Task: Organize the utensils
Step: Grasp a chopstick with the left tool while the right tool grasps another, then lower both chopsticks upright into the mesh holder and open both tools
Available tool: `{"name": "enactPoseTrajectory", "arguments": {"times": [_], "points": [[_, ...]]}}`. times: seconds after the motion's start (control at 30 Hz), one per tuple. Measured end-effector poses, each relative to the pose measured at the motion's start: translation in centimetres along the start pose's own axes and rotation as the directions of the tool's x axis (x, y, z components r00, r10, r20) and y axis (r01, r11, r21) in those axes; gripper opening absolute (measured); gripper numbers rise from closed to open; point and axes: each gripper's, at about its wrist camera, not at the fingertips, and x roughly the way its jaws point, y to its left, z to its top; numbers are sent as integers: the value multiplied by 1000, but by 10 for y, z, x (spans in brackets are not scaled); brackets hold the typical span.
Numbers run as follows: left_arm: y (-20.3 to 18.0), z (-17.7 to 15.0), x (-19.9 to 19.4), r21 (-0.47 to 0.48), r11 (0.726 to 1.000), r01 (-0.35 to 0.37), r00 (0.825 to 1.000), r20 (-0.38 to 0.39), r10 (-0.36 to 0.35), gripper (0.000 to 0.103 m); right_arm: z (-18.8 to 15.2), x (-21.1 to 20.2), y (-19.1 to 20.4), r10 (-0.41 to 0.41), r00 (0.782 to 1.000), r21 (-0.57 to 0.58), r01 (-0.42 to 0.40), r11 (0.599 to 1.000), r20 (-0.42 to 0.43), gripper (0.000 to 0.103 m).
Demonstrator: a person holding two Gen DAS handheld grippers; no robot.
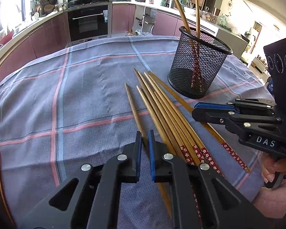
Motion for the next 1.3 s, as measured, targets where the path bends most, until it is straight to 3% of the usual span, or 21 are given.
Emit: {"name": "enactPoseTrajectory", "arguments": {"times": [0.1, 0.23, 0.33, 0.57, 0.9, 1.3], "points": [[0, 1, 3, 5, 1000, -6, 1000, -10, 6, 20, 0, 4, 2, -1, 1000, -13, 0, 1000, -23, 6], [0, 3, 7, 11, 1000, -12, 1000, -10, 12, 20, -2, 9, -1, -14, 999, -11, 14, 1000, -39, 7], [1, 7, 10, 7, 1000, -14, 1000, -11, 14, 12, 0, 11, -4, -20, 999, -10, 20, 1000, -48, 10], [3, 9, 9, -24, 1000, -4, 1000, -5, 4, 9, 0, 12, -9, -1, 999, -4, 1, 1000, -54, 6], [5, 21, -33, -29, 996, 85, 993, 88, -83, 8, 5, -30, -5, 22, 998, -35, -20, 999, 58, 6], [0, 40, -99, -4, 977, 215, 952, 225, -209, 7, 16, -76, -11, 19, 980, -30, -13, 999, 197, 6]]}}
